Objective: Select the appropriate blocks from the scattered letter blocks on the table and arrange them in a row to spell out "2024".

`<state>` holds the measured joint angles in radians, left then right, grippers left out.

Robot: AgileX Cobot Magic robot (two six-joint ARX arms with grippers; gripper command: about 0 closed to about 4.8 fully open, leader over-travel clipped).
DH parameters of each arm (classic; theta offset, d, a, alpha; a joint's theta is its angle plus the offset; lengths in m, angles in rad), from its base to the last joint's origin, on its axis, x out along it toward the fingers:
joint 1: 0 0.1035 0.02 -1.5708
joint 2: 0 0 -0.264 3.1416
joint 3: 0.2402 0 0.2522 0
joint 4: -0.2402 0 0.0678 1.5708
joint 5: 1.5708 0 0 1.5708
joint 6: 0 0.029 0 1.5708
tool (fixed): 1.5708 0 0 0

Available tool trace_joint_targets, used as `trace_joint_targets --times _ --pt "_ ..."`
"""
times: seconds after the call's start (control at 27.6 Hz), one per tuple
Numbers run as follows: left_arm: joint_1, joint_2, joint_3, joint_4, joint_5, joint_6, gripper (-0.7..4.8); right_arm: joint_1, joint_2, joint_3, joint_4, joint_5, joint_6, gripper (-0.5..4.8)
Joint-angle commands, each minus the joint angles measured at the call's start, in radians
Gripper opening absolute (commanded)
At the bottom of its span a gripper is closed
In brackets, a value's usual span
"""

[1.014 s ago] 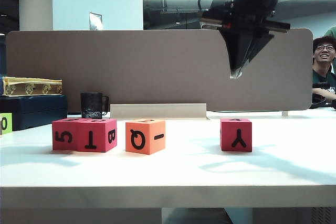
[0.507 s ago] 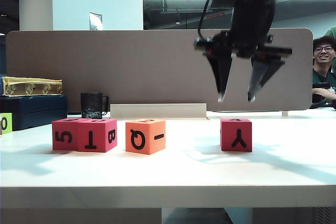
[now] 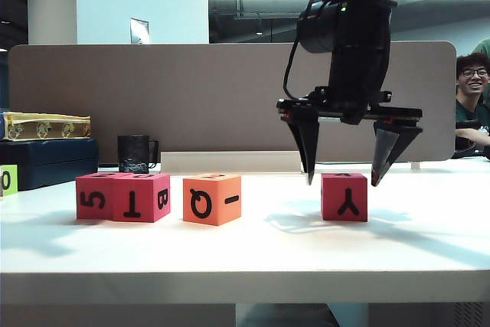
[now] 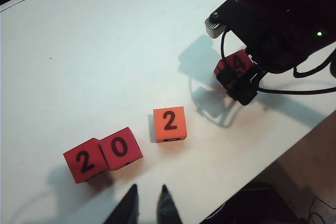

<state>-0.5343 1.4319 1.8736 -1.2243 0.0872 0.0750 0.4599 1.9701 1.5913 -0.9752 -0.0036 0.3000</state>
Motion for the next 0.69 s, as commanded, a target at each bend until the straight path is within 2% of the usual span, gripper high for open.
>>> trace_joint_targets --times 0.04,0.11,0.14,0.22,0.25,0.43,0.69 --pt "0.0 -0.006 0.005 0.003 0.004 0.004 0.46 0.002 0.01 0.002 0.025 -0.003 0.014 4.79" --pt "0.0 -0.005 0.005 0.003 0.003 0.004 0.47 0.002 0.014 0.002 0.042 -0.003 0.014 4.54" --pt "0.0 -0.005 0.005 0.003 0.003 0.004 0.47 0.002 0.016 0.002 0.064 -0.003 0.014 3.83" --pt "0.0 -0.005 0.005 0.004 0.004 0.004 0.47 0.002 0.018 0.002 0.074 -0.003 0.015 3.06" --pt "0.0 -0.005 0.005 0.004 0.003 0.004 0.47 0.002 0.019 0.002 0.075 -0.003 0.015 2.94" --pt "0.0 -0.005 0.005 0.004 0.004 0.004 0.47 0.003 0.026 0.002 0.074 -0.009 0.015 2.91" --pt "0.0 -0.005 0.005 0.006 0.004 0.004 0.47 0.025 0.026 0.002 0.114 -0.163 0.048 2.92"
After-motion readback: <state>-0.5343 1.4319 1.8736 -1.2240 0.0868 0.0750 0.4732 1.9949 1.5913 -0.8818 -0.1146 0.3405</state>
